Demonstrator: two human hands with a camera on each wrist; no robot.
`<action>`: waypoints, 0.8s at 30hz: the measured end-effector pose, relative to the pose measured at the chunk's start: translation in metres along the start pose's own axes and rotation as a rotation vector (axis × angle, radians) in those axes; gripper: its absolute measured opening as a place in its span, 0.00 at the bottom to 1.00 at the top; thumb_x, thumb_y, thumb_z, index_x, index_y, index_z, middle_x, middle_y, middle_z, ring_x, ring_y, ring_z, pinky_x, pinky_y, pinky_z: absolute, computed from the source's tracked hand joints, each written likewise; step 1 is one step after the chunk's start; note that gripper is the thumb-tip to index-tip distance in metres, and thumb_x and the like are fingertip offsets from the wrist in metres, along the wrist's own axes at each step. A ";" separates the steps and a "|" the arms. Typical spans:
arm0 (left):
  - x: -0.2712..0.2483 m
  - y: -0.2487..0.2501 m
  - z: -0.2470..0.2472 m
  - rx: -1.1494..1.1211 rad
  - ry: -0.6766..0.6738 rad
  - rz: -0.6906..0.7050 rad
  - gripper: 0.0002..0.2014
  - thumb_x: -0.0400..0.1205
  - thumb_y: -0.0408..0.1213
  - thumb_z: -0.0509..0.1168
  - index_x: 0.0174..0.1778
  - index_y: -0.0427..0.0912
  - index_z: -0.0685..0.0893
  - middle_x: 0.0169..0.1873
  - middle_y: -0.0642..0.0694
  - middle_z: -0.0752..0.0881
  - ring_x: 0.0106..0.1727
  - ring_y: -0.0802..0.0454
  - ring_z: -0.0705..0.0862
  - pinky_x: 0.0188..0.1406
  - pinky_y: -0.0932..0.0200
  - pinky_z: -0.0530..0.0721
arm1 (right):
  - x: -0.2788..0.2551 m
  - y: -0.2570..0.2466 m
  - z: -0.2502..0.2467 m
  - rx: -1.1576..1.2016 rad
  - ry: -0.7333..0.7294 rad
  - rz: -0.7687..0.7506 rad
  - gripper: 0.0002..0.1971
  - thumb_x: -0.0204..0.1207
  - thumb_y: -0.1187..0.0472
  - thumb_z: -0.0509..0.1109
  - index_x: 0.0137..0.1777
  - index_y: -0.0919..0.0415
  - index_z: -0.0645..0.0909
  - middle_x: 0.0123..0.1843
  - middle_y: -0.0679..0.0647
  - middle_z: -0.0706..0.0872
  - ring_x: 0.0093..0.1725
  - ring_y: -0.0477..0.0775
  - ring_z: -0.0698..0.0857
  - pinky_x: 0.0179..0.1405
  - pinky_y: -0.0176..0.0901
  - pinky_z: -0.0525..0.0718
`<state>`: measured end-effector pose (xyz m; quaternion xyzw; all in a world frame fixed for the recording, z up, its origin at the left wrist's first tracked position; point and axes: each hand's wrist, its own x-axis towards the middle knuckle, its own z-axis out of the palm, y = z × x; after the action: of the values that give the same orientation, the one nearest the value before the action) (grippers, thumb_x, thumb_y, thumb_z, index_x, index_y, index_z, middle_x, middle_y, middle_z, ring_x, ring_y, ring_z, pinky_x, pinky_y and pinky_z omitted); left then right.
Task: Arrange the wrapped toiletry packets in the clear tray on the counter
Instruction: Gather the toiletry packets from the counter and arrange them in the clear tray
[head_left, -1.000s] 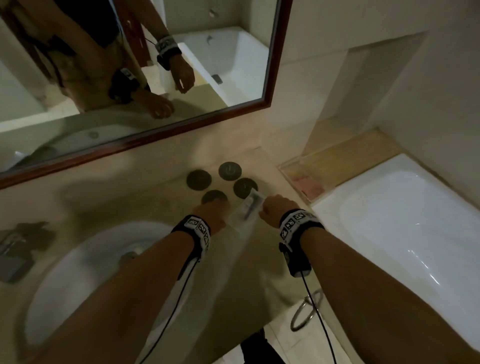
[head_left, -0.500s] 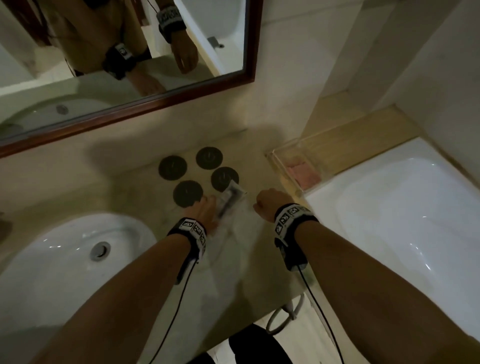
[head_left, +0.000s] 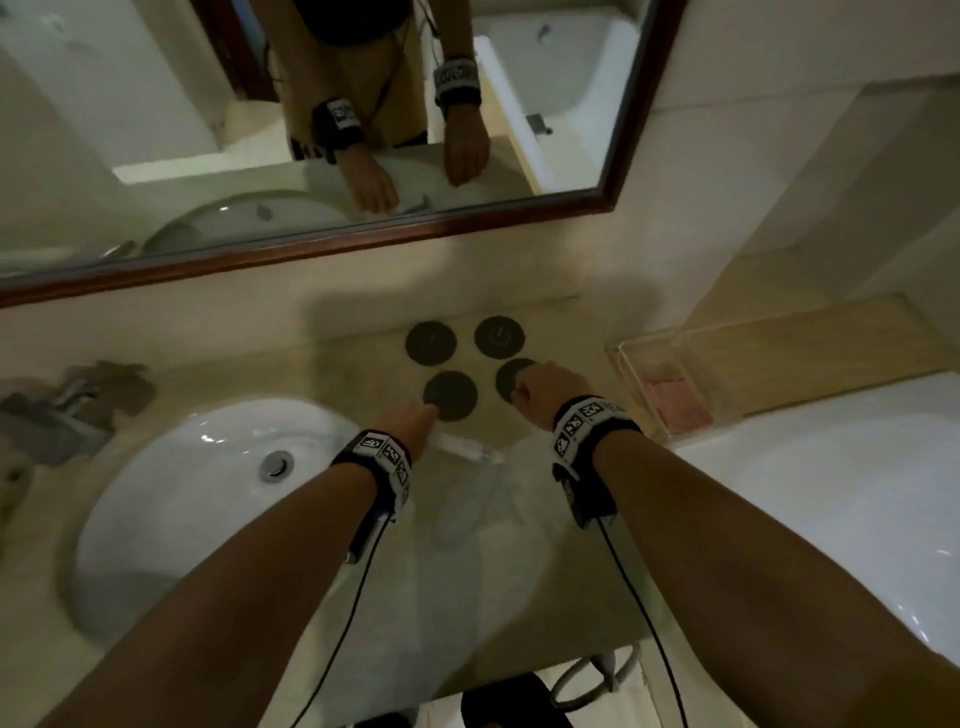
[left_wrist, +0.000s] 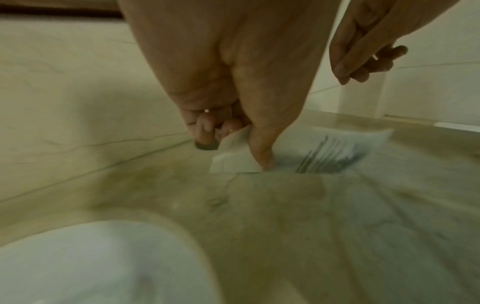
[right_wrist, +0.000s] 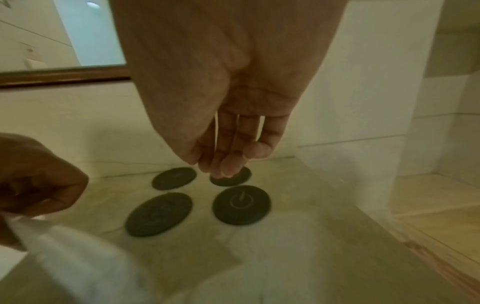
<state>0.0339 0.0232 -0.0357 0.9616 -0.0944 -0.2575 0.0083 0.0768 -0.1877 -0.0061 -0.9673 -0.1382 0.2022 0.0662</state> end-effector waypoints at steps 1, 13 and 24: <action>-0.010 -0.013 -0.002 -0.003 0.016 -0.024 0.13 0.82 0.33 0.62 0.63 0.39 0.75 0.61 0.37 0.81 0.61 0.37 0.81 0.59 0.47 0.79 | 0.002 -0.013 -0.004 -0.006 0.004 -0.027 0.14 0.83 0.53 0.58 0.52 0.62 0.81 0.46 0.58 0.83 0.48 0.63 0.84 0.44 0.48 0.80; -0.193 -0.178 0.008 -0.072 0.154 -0.356 0.16 0.81 0.31 0.60 0.65 0.41 0.73 0.60 0.37 0.81 0.61 0.37 0.81 0.56 0.46 0.81 | -0.007 -0.241 -0.006 -0.075 0.040 -0.334 0.14 0.79 0.56 0.60 0.32 0.59 0.74 0.34 0.56 0.79 0.33 0.58 0.79 0.32 0.44 0.75; -0.384 -0.318 0.070 -0.180 0.177 -0.608 0.15 0.80 0.27 0.57 0.61 0.42 0.74 0.57 0.38 0.82 0.58 0.37 0.83 0.51 0.46 0.82 | -0.073 -0.471 0.035 -0.329 0.100 -0.659 0.13 0.82 0.54 0.58 0.40 0.60 0.77 0.44 0.58 0.86 0.44 0.62 0.85 0.41 0.47 0.81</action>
<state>-0.2707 0.4093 0.0724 0.9598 0.2210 -0.1711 0.0243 -0.1152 0.2422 0.0761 -0.8774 -0.4693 0.0975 -0.0221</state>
